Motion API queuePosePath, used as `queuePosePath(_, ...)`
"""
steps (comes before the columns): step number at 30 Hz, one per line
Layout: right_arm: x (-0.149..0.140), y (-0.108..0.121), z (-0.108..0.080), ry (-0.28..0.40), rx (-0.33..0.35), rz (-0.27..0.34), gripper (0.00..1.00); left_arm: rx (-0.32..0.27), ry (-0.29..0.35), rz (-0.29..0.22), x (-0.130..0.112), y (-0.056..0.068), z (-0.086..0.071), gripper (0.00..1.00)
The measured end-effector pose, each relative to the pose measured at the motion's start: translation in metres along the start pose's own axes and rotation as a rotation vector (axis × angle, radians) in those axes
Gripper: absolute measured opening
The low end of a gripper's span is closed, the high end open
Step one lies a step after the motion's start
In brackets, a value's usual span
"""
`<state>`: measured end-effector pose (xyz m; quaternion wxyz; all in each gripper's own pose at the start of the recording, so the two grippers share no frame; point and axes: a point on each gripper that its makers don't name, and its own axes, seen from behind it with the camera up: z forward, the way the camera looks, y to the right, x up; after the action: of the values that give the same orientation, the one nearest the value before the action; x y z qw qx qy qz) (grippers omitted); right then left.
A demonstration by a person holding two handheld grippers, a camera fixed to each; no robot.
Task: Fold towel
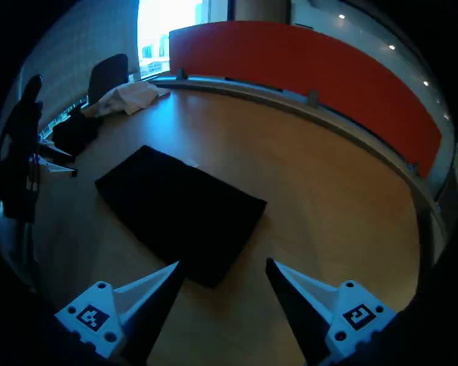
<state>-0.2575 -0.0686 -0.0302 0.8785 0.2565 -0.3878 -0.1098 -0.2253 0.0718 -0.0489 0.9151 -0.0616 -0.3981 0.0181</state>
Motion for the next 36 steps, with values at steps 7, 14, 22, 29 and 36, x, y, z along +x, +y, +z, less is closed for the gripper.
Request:
queuePosePath(7, -0.003, -0.006, 0.003, -0.026, 0.049, -0.065, 1.0, 0.033, -0.004, -0.037, -0.017, -0.016, -0.019, 0.93)
queuePosePath(14, -0.006, -0.009, 0.006, -0.045, 0.075, -0.1, 1.0, 0.057, -0.01, -0.062, -0.03, -0.026, -0.03, 0.93)
queuePosePath(22, -0.018, -0.01, 0.011, -0.076, 0.098, -0.12, 0.89, 0.067, -0.014, -0.078, -0.038, -0.029, -0.035, 0.93)
queuePosePath(29, -0.031, -0.009, 0.014, -0.106, 0.105, -0.134, 0.66, 0.069, -0.022, -0.092, -0.043, -0.031, -0.036, 0.93)
queuePosePath(36, -0.033, -0.01, 0.015, -0.114, 0.121, -0.123, 0.52, 0.068, -0.025, -0.094, -0.045, -0.031, -0.036, 0.93)
